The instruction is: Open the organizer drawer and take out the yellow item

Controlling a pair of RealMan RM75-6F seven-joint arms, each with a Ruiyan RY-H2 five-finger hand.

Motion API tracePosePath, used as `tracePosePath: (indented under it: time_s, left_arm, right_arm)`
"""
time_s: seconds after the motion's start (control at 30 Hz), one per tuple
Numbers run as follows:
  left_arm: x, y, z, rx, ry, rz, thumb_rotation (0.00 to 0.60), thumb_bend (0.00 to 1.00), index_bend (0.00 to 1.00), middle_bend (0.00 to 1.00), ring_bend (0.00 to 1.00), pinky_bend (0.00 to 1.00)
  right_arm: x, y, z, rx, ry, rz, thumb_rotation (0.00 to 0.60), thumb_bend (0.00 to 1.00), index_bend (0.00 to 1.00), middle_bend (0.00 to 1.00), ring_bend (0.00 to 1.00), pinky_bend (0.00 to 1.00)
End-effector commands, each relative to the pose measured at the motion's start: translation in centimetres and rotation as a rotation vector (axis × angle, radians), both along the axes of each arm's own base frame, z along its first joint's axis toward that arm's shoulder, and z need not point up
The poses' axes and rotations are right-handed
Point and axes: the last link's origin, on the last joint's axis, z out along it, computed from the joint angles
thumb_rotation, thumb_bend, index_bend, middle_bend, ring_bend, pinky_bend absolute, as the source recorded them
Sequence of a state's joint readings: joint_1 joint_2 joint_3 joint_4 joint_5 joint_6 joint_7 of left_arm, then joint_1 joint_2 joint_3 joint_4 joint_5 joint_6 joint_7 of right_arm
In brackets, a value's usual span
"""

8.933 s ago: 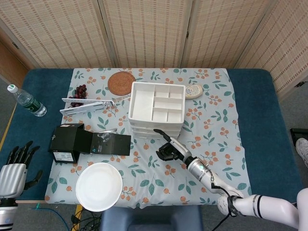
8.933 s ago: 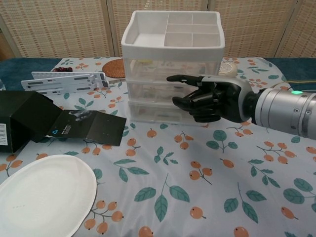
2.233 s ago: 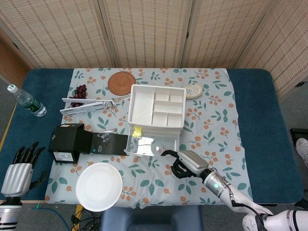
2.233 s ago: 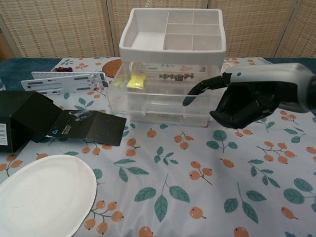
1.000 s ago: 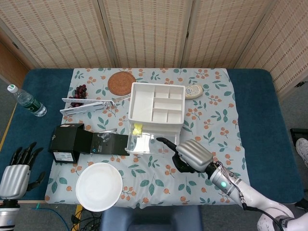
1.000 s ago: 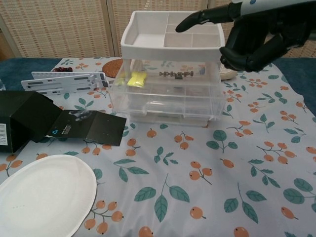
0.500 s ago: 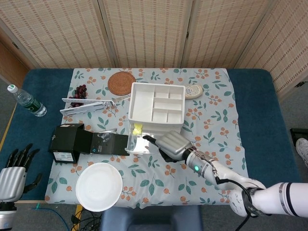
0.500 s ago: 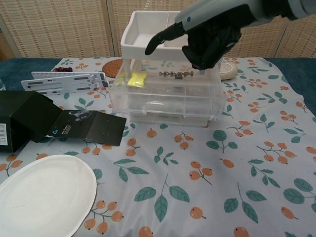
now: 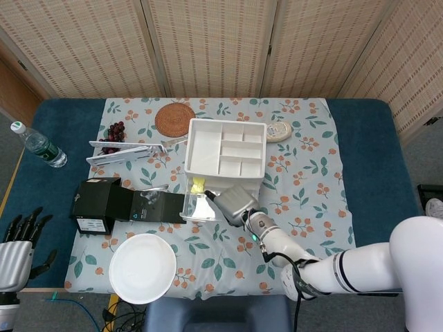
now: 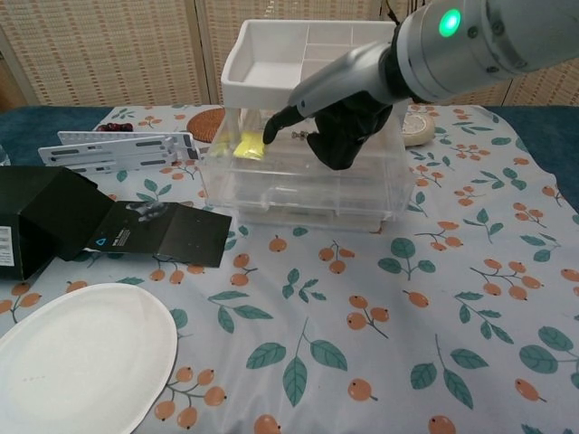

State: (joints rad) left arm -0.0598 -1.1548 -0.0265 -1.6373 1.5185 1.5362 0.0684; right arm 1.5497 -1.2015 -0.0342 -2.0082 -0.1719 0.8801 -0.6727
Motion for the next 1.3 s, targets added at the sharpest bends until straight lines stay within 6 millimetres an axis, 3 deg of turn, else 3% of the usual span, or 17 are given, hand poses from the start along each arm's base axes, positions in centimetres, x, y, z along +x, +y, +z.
tracePosePath:
  time_s: [0.03,1.3]
  left_arm:
    - [0.0,0.0,0.0,0.001,0.001,0.0,0.6,0.32,0.15,0.07,0.12,0.06]
    - [0.3,0.4,0.2,0.002,0.017,0.005,0.6,0.32,0.15,0.07,0.12,0.06]
  right_arm:
    - [-0.1,-0.4,-0.3,-0.021,-0.007,-0.005,0.6,1.0,0.0,0.99,1.0,1.0]
    - [0.8,-2.1,-2.9,0.001,-0.066,-0.039,0.6,1.0,0.0,0.99,1.0,1.0]
